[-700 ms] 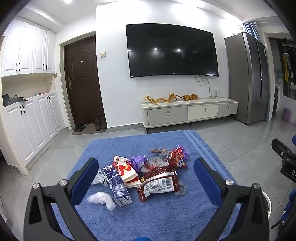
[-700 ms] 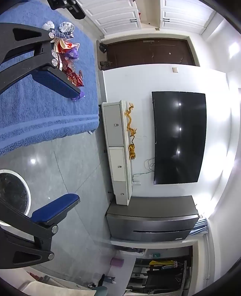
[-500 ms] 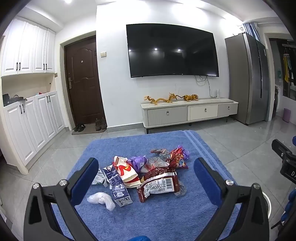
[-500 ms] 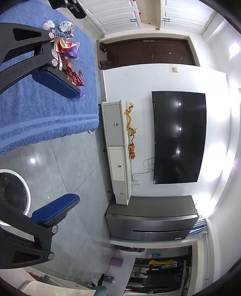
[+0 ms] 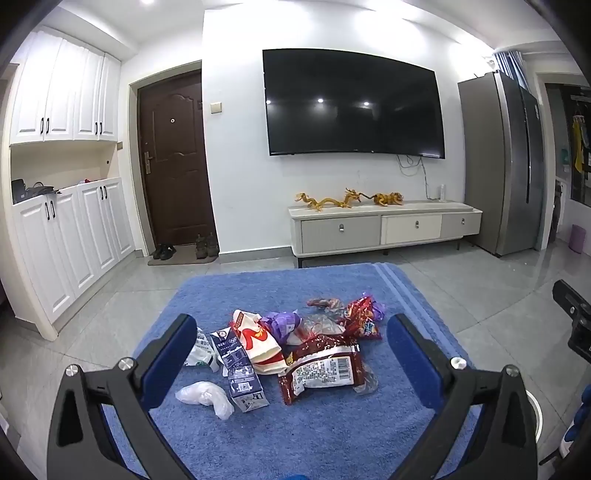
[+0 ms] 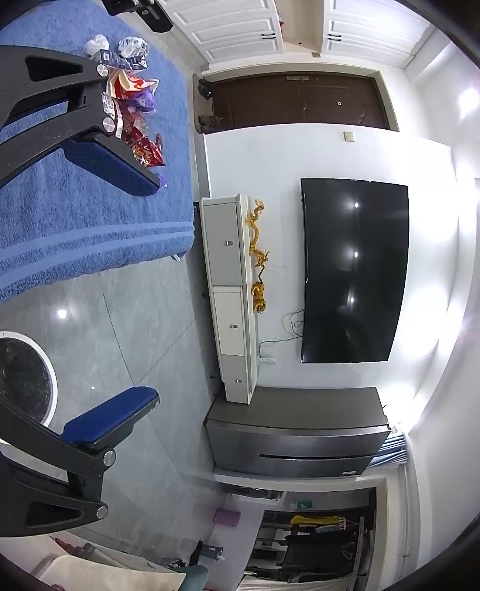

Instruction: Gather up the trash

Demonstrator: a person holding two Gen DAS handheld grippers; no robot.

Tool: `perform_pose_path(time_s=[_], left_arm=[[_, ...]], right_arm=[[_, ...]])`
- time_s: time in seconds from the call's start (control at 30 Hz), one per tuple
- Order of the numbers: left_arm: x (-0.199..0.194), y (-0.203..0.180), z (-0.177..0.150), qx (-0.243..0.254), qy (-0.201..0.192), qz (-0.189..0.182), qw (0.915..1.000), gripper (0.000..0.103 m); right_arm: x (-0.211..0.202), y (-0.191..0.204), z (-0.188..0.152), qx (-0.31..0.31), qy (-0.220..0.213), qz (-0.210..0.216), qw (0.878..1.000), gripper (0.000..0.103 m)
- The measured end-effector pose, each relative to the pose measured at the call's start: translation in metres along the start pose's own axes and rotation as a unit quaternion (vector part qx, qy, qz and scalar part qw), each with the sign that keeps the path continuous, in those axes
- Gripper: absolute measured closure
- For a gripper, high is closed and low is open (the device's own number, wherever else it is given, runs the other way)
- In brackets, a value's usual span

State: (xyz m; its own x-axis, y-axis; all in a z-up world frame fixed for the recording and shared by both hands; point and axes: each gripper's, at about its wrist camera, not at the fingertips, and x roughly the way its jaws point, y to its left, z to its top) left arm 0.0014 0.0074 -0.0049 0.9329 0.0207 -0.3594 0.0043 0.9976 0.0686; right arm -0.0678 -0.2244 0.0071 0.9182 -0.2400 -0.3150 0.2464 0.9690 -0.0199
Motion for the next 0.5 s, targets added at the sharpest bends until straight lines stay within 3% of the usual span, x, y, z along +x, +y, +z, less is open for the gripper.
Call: perform_pose_path(time_s=[0.5], left_arm=[[0.0000,0.0102,0.0035,-0.007,-0.007,0.006,0.9999,0.000]], right_arm=[[-0.0057,-0.0002,0.0068,-0.009,-0.022,-0.017,1.000,0.000]])
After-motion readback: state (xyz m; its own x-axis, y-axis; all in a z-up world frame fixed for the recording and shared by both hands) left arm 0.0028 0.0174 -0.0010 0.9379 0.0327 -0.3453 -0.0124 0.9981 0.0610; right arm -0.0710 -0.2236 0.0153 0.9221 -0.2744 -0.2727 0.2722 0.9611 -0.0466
